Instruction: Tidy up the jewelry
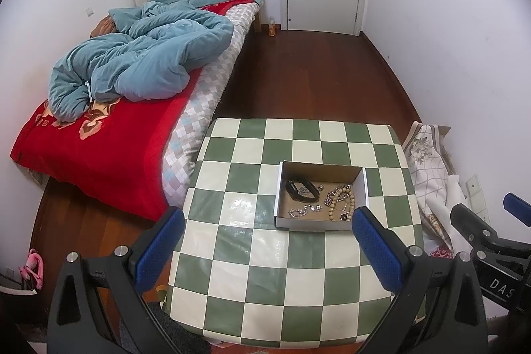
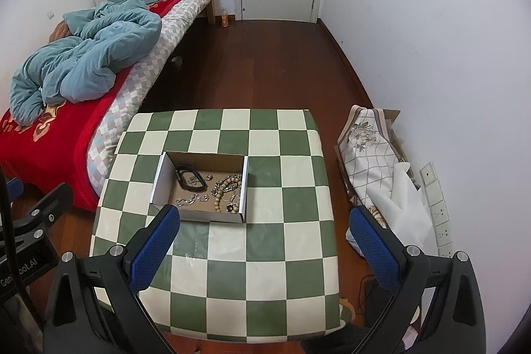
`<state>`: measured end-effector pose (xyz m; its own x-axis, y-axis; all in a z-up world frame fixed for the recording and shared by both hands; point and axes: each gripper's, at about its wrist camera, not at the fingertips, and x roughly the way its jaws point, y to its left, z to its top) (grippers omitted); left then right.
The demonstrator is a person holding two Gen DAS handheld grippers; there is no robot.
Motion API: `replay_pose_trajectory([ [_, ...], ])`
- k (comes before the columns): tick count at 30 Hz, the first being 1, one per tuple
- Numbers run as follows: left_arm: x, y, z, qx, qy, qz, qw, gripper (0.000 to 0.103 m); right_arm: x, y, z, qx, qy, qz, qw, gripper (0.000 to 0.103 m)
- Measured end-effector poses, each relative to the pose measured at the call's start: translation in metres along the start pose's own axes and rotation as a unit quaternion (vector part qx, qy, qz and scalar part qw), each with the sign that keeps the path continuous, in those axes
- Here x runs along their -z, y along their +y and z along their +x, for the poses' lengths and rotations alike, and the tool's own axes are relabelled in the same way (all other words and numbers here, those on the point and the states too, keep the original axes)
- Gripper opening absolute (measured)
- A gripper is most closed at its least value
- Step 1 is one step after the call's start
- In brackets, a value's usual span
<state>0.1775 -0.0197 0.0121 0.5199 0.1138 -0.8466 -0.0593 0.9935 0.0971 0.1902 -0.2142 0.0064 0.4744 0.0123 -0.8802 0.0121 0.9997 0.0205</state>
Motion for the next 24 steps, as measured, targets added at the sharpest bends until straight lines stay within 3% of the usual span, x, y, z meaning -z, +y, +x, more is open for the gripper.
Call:
replay_pose_trajectory([
  [24,0.002,-0.004,-0.013,-0.007,-0.014,0.012,0.9998,0.103,0.005,-0.006,-0.010,-0.003,-0.006,0.009,1.000,0.103],
])
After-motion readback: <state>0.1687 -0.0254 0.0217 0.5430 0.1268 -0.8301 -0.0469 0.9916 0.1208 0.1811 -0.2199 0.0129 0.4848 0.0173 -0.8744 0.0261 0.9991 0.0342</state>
